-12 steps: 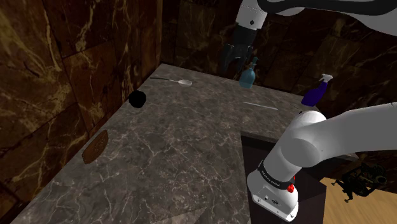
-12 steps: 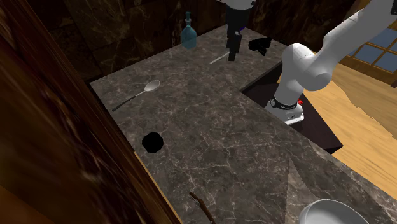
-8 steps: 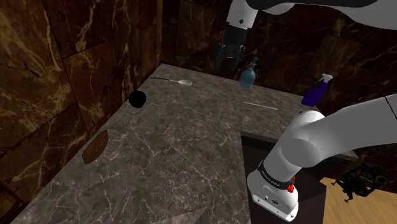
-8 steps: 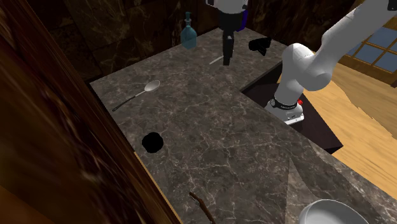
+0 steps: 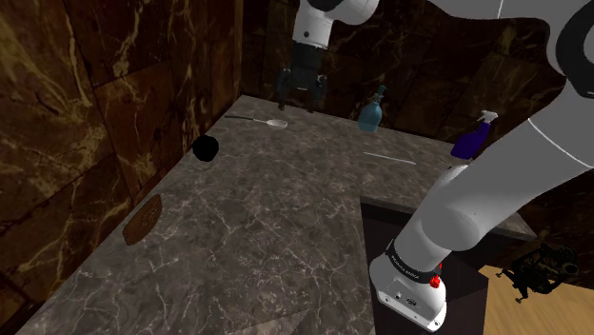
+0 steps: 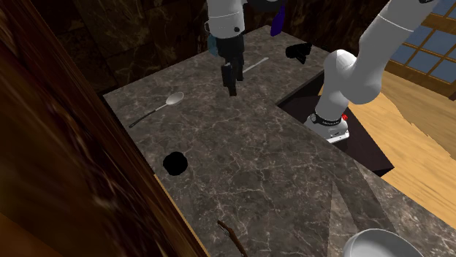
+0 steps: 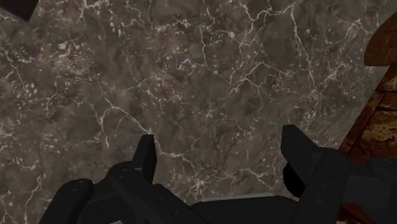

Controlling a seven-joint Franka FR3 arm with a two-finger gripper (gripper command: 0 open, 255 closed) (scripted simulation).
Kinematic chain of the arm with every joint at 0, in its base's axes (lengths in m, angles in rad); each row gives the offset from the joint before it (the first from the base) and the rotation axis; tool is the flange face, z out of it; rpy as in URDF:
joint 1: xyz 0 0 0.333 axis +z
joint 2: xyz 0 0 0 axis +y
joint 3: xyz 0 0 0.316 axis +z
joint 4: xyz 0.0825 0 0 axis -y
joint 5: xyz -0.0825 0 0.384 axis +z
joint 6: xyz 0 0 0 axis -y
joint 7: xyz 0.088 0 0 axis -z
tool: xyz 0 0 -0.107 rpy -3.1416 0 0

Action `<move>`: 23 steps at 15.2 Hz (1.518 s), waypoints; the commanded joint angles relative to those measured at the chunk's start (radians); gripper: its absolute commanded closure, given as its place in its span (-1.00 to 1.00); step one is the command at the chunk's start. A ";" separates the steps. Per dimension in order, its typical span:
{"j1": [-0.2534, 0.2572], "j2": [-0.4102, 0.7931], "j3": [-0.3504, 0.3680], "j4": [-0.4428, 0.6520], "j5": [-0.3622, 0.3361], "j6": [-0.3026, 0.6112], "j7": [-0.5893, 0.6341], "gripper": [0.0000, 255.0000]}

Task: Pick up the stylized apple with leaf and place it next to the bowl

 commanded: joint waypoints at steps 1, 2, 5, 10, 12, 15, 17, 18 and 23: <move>0.003 0.093 0.001 0.064 0.042 -0.004 0.041 -1.00; 0.004 0.139 0.001 0.099 0.063 -0.008 0.060 -1.00; 0.005 0.277 0.000 0.210 0.125 -0.027 0.115 -1.00; -0.001 0.508 0.001 0.415 0.232 -0.070 0.208 -1.00; -0.007 0.602 0.003 0.505 0.274 -0.090 0.247 -1.00; -0.020 0.746 0.010 0.650 0.337 -0.125 0.311 -1.00; -0.030 0.847 0.017 0.756 0.378 -0.150 0.359 -1.00; -0.036 0.899 0.021 0.813 0.398 -0.163 0.384 -1.00; -0.063 1.147 0.048 1.105 0.477 -0.229 0.514 -1.00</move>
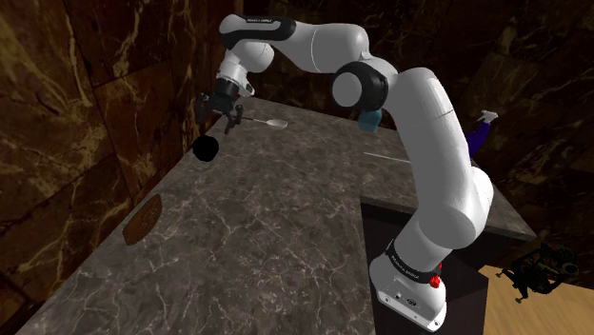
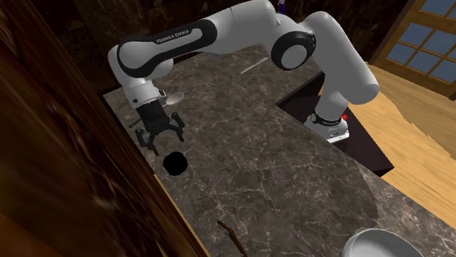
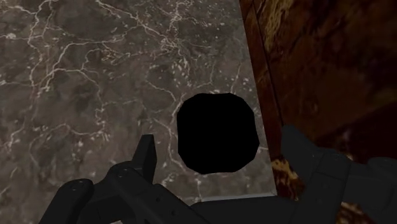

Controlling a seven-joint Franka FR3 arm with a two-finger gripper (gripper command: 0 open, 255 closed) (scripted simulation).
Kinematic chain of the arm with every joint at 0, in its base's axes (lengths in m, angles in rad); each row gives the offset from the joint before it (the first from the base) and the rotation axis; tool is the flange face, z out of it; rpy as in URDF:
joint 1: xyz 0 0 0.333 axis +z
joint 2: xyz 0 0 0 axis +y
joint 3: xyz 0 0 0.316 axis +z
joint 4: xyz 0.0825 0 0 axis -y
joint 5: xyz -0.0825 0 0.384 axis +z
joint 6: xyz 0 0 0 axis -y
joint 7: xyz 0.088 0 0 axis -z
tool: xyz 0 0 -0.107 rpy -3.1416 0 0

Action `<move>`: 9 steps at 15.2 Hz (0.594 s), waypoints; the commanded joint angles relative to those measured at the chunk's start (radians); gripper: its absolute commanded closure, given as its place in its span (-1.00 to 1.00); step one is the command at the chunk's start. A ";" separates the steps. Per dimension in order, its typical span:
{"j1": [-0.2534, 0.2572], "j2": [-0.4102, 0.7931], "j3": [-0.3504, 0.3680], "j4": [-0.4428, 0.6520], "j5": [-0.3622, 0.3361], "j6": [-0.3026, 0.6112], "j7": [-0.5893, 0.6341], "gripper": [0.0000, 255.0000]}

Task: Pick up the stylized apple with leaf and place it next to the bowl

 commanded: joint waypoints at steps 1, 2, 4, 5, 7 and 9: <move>-0.002 0.032 0.005 0.026 0.013 0.002 0.015 -1.00; 0.003 0.024 0.005 0.004 0.014 0.017 0.010 -1.00; 0.013 0.011 0.006 -0.036 0.017 0.044 0.001 -1.00; 0.018 0.006 0.006 -0.055 0.018 0.058 -0.004 -1.00; 0.030 -0.007 0.008 -0.099 0.022 0.091 -0.014 -1.00; 0.030 -0.007 0.008 -0.100 0.022 0.092 -0.014 -1.00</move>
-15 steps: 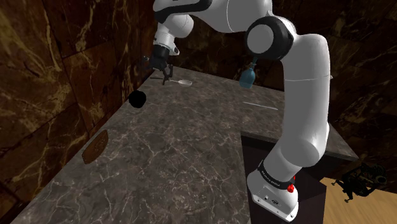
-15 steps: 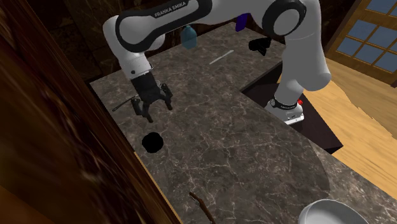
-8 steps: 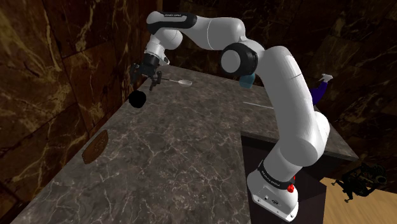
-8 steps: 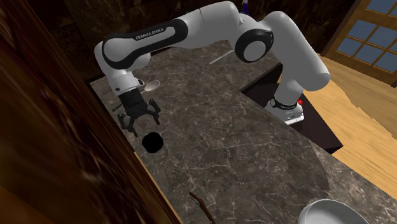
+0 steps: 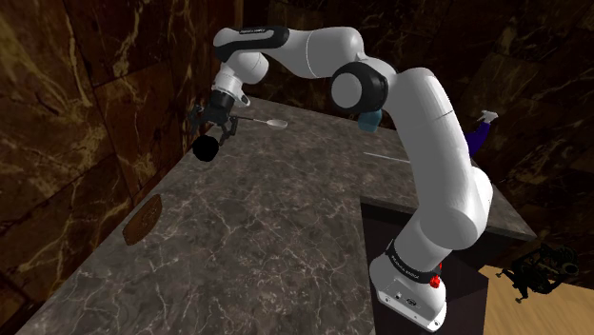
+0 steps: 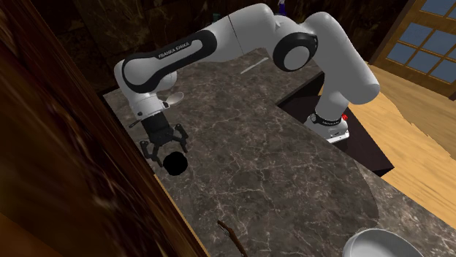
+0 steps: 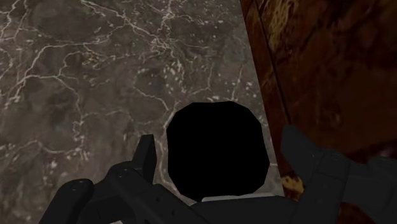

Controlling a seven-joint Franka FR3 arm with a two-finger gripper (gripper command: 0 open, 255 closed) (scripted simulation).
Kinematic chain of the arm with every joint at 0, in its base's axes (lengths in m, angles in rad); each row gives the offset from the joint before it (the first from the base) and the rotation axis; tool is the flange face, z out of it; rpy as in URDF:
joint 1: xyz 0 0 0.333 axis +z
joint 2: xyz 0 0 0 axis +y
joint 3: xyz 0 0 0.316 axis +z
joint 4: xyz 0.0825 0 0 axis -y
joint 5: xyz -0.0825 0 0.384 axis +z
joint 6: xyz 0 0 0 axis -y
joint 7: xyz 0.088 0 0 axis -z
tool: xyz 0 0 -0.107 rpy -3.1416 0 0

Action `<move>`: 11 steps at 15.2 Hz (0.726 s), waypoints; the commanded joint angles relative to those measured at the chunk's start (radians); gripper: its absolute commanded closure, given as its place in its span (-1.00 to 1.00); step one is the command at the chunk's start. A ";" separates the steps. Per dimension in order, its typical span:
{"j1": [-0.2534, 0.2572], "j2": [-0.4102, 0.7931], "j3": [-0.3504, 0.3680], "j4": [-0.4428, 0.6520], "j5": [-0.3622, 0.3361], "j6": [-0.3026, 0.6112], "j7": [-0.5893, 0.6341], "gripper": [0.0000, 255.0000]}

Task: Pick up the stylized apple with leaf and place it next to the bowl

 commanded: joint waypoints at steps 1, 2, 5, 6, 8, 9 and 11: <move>0.002 -0.004 0.000 -0.011 0.001 0.006 -0.002 -1.00; 0.002 -0.004 0.000 -0.010 0.001 0.006 -0.002 -1.00; 0.002 -0.004 0.000 -0.010 0.001 0.006 -0.002 -1.00; 0.002 -0.004 0.000 -0.010 0.001 0.006 -0.002 -1.00; 0.002 -0.004 0.000 -0.010 0.001 0.006 -0.002 1.00; 0.002 -0.004 0.000 -0.010 0.001 0.006 -0.002 1.00; 0.002 -0.004 0.000 -0.010 0.001 0.006 -0.003 1.00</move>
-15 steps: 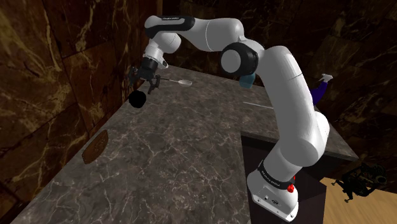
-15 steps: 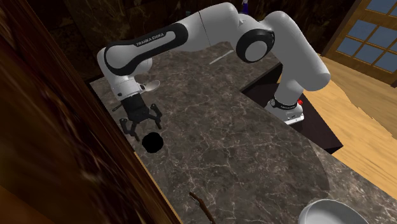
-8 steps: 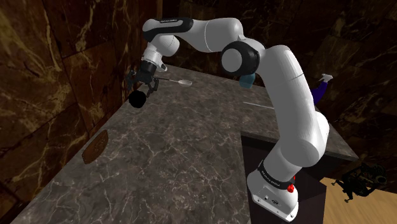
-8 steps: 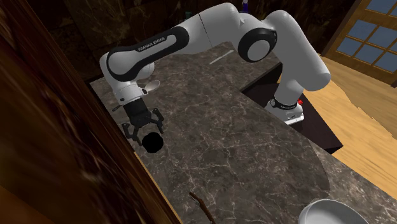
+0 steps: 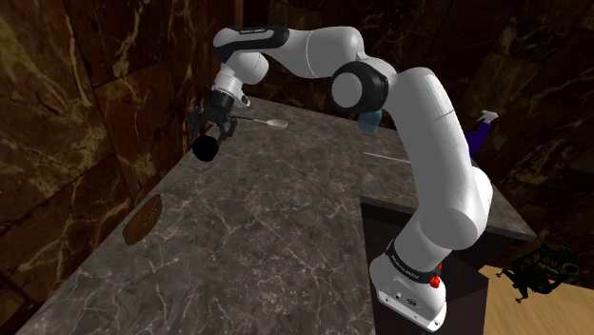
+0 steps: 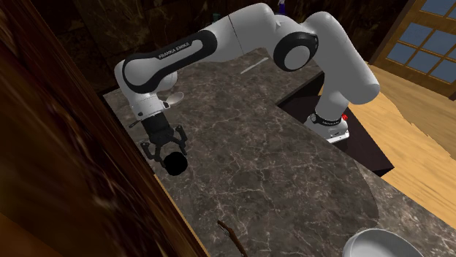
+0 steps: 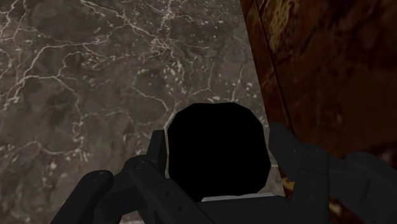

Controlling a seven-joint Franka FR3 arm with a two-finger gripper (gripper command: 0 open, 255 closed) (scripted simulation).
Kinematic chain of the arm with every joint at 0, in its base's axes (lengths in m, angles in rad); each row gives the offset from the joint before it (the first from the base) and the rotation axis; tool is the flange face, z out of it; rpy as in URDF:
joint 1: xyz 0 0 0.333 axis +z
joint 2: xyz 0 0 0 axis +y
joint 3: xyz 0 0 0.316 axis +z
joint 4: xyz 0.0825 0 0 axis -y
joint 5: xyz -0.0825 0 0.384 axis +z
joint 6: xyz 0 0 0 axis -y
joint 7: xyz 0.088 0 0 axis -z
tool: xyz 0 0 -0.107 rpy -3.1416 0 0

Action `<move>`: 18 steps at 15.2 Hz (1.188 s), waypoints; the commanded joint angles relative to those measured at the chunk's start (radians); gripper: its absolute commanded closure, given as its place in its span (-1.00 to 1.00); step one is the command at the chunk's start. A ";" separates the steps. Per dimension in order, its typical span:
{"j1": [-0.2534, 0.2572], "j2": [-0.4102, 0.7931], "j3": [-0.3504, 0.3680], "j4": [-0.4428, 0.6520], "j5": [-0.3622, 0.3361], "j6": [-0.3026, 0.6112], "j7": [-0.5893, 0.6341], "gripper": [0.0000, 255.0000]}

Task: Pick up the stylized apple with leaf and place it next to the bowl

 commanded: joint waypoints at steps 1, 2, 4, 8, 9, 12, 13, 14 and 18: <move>0.000 0.001 0.000 -0.001 0.000 0.000 0.000 1.00; 0.000 0.001 0.000 -0.001 0.000 0.000 0.000 1.00; 0.000 0.000 0.000 -0.002 0.000 0.001 0.000 1.00; -0.002 -0.014 0.001 0.012 0.000 -0.022 0.017 1.00; -0.002 -0.019 0.001 0.017 0.000 -0.029 0.023 1.00; -0.005 -0.031 0.002 0.034 0.000 -0.052 0.041 1.00; -0.005 -0.035 0.003 0.041 0.000 -0.060 0.047 1.00; -0.006 -0.038 0.003 0.048 0.000 -0.069 0.053 1.00; -0.009 -0.049 0.006 0.079 0.001 -0.102 0.080 1.00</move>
